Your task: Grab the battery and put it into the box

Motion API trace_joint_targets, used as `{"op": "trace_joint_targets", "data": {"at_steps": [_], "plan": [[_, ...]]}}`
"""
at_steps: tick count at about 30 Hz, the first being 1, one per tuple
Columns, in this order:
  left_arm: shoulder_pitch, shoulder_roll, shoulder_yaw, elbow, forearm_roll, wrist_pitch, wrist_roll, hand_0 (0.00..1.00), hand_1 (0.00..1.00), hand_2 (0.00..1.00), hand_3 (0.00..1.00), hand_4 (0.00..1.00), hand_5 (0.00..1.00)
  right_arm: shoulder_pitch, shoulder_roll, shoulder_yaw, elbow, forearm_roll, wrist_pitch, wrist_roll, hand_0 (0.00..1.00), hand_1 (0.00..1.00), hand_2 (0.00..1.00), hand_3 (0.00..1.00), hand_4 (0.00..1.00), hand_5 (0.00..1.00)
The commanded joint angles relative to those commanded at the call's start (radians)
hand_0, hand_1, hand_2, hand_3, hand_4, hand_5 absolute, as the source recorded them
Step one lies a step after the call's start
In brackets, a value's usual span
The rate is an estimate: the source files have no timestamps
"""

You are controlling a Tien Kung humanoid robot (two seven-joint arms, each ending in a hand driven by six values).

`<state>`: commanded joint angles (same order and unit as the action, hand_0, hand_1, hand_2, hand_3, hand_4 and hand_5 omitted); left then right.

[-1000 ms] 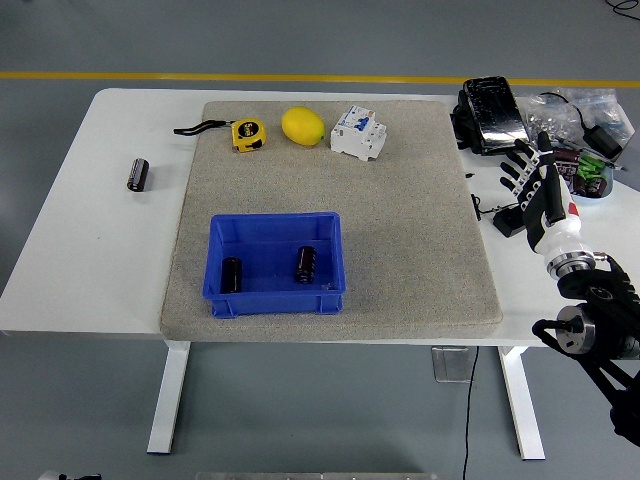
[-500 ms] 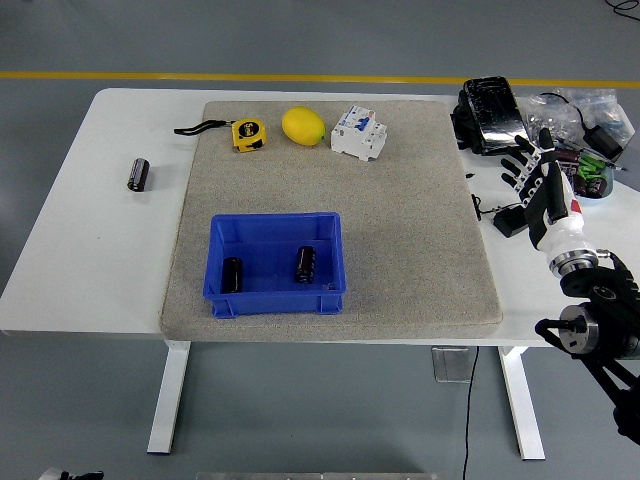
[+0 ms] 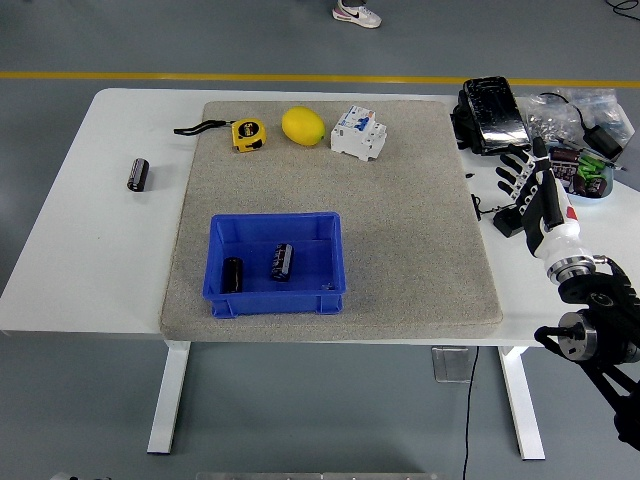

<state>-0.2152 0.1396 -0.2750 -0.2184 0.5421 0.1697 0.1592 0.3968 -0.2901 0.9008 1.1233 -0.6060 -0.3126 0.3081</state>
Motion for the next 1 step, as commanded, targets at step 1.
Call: {"op": "trace_joint_targets", "data": {"at_steps": [1], "plan": [[0.001, 0.0, -0.003, 0.0, 0.005, -0.012, 0.005, 0.715, 0.716, 0.772, 0.602, 0.605, 0.478, -0.001, 0.001, -0.001, 0.0, 0.0, 0.0, 0.0, 0.897, 0.853, 0.86, 0.874, 0.998, 0.998]]}}
